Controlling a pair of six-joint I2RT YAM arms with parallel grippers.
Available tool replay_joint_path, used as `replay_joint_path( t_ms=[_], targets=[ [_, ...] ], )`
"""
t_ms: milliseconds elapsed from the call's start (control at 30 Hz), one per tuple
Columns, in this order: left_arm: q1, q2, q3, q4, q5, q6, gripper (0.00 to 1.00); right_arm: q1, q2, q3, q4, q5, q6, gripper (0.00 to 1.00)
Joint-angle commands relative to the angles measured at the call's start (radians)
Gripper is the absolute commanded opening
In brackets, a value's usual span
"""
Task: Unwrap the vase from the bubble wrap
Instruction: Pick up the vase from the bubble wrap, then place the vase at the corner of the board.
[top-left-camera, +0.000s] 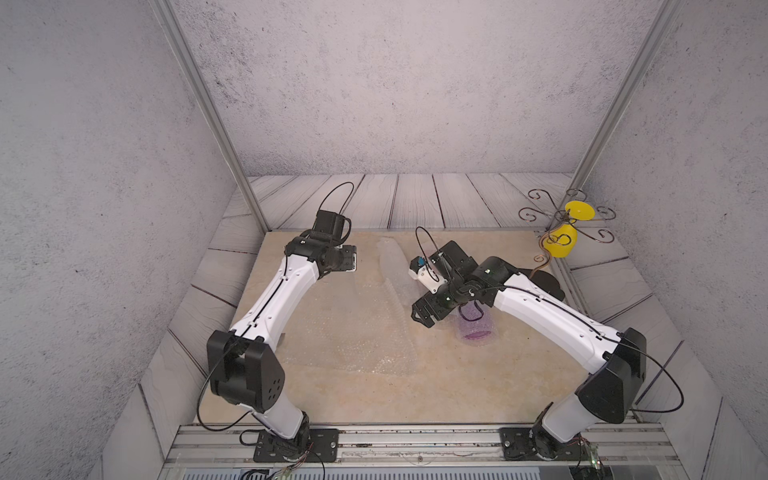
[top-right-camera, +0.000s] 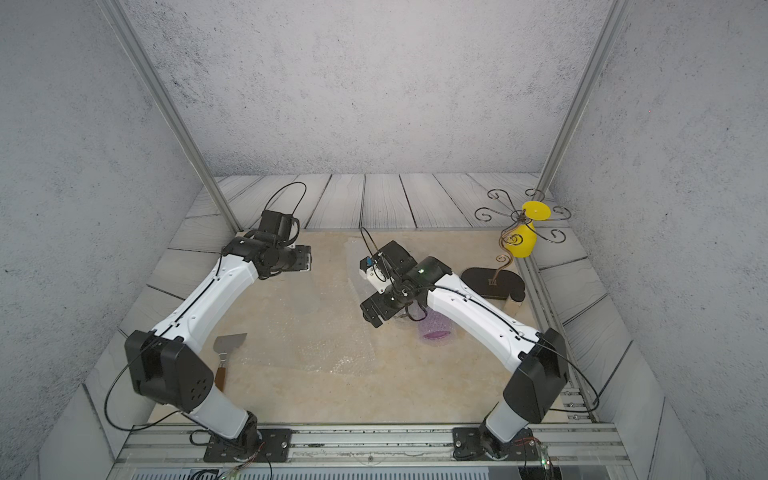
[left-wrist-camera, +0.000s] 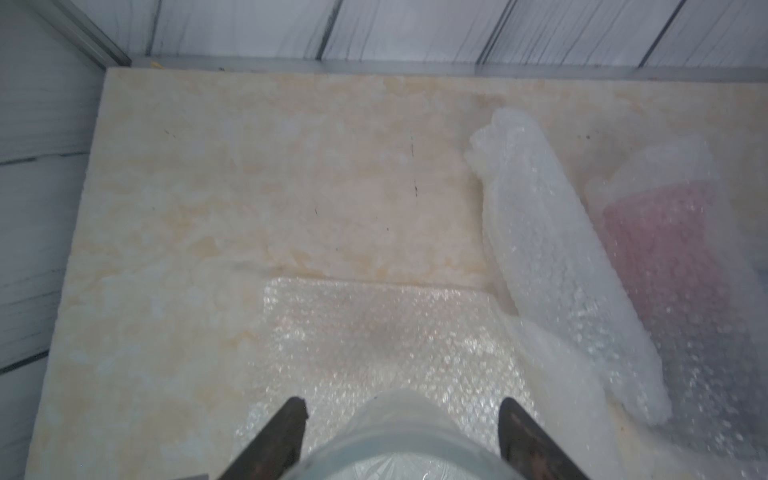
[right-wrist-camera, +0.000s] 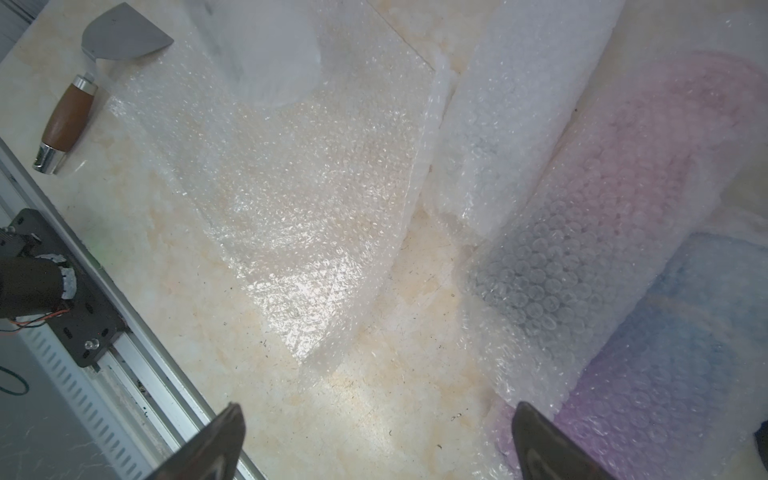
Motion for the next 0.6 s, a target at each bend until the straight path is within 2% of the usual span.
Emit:
replay_joint_path(
  t_ms=[0,233,367,567],
  targets=[
    [0.042,0.057,0.139,0.085,-0.053,0.038,0.0,-0.004,-0.011,0.019,-0.006,-0.014,-0.023,0.99],
    [0.124,0.236,0.267,0.243,-0.063,0.156,0.0,-0.003,0.055,0.064,-0.018,-0.015,-0.032,0.99],
    [0.165,0.343,0.382,0.245,-0.046,0.194,0.0,-0.003,0.096,0.13,-0.088,-0.043,-0.041,0.99],
    [0.214,0.458,0.477,0.293,-0.033,0.227,0.0,-0.006,0.075,0.076,-0.103,-0.051,-0.028,0.99]
  ],
)
